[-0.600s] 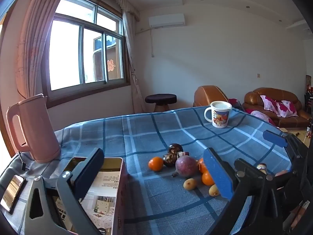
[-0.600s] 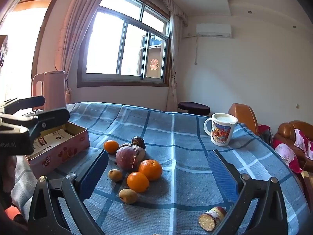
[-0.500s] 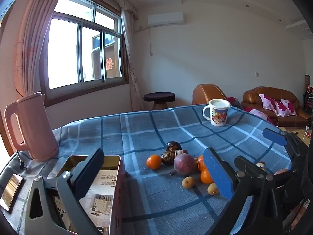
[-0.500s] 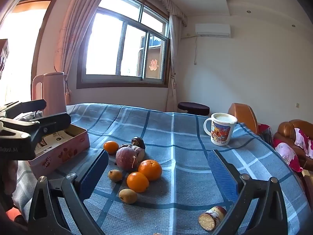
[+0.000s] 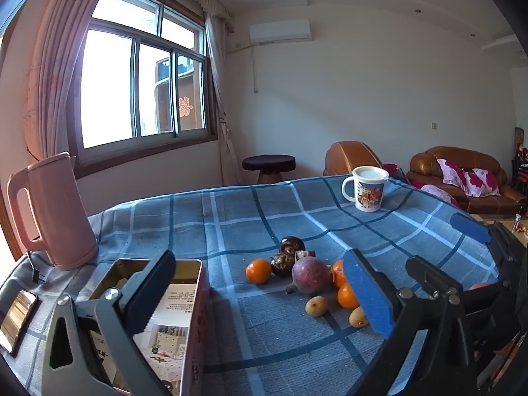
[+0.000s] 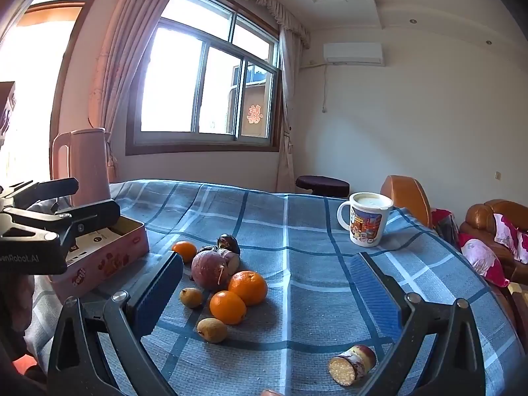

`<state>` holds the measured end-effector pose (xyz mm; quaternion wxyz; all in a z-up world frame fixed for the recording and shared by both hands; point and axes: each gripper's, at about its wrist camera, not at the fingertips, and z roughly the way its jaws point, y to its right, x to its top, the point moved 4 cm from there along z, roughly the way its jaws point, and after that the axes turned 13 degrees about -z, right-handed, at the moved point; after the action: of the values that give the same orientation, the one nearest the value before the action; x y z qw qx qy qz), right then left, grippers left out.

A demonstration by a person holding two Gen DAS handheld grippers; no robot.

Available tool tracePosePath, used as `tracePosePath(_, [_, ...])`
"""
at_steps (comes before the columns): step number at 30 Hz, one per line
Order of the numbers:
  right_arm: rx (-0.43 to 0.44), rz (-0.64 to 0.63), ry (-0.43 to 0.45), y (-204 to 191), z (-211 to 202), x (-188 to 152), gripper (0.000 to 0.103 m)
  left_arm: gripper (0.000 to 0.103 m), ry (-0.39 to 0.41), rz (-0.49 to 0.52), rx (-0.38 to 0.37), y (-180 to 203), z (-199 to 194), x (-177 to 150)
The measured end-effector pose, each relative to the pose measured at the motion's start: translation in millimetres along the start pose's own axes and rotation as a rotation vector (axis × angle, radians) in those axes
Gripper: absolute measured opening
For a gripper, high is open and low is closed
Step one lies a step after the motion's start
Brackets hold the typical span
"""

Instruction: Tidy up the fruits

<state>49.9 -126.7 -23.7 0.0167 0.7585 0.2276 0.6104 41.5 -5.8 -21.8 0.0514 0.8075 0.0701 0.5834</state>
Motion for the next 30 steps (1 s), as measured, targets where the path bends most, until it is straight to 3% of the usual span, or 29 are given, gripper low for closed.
tracePosePath(30, [-0.003,0.006,-0.001,-0.7,-2.9,-1.6,0.102,0.103,0.020,-0.022,-0.002,2.1,-3.4,4.4])
